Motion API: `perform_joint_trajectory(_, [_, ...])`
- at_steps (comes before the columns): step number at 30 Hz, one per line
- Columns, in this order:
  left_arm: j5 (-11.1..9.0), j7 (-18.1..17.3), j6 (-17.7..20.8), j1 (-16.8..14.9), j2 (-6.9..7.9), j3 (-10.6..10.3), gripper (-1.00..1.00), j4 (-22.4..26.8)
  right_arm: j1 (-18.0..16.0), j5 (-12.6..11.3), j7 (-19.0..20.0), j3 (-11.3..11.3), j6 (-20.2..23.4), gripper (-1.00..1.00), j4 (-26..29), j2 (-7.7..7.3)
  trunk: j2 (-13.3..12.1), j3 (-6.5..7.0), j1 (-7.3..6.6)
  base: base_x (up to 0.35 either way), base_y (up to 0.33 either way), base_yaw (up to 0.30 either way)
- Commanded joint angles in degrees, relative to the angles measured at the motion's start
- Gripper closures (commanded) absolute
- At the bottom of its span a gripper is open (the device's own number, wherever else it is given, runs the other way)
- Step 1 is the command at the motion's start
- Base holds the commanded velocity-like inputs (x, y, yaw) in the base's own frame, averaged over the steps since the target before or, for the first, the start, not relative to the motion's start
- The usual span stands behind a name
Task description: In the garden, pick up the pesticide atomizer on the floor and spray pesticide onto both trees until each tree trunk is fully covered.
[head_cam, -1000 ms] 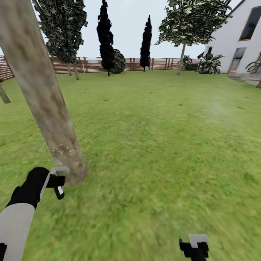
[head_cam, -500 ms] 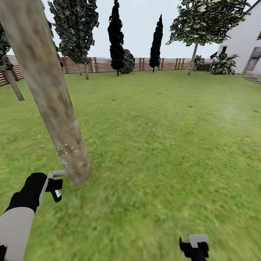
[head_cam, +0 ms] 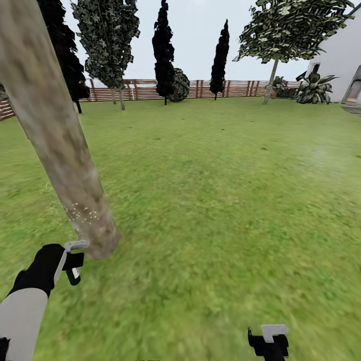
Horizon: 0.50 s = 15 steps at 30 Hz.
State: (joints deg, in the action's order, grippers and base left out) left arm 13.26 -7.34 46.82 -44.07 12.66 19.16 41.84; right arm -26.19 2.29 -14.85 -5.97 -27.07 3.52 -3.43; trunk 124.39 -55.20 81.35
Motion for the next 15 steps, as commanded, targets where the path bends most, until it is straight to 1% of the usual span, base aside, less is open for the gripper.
perform_joint_trajectory(1, [-0.04,0.11,-0.03,-0.01,0.0,0.04,1.0,-0.05,0.0,0.0,0.0,0.0,0.0,-1.0,0.0,0.0,0.0,0.0,0.0,0.0,-0.273,0.263])
perform_joint_trajectory(4, [-0.15,0.21,-0.06,-0.03,0.0,0.08,1.0,-0.09,0.0,0.0,0.0,0.0,0.0,-1.0,0.0,0.0,0.0,0.0,0.0,0.072,-0.268,0.271])
perform_joint_trajectory(6, [-0.12,0.22,-0.08,-0.03,0.0,0.09,1.0,-0.09,0.0,0.0,0.0,0.0,0.0,-1.0,0.0,0.0,0.0,0.0,0.0,0.183,-0.234,0.163])
perform_joint_trajectory(15, [0.0,0.27,-0.14,0.02,0.06,0.18,1.0,-0.23,0.0,0.0,0.0,0.0,0.0,-1.0,0.0,0.0,0.0,0.0,0.0,0.227,-0.204,0.017])
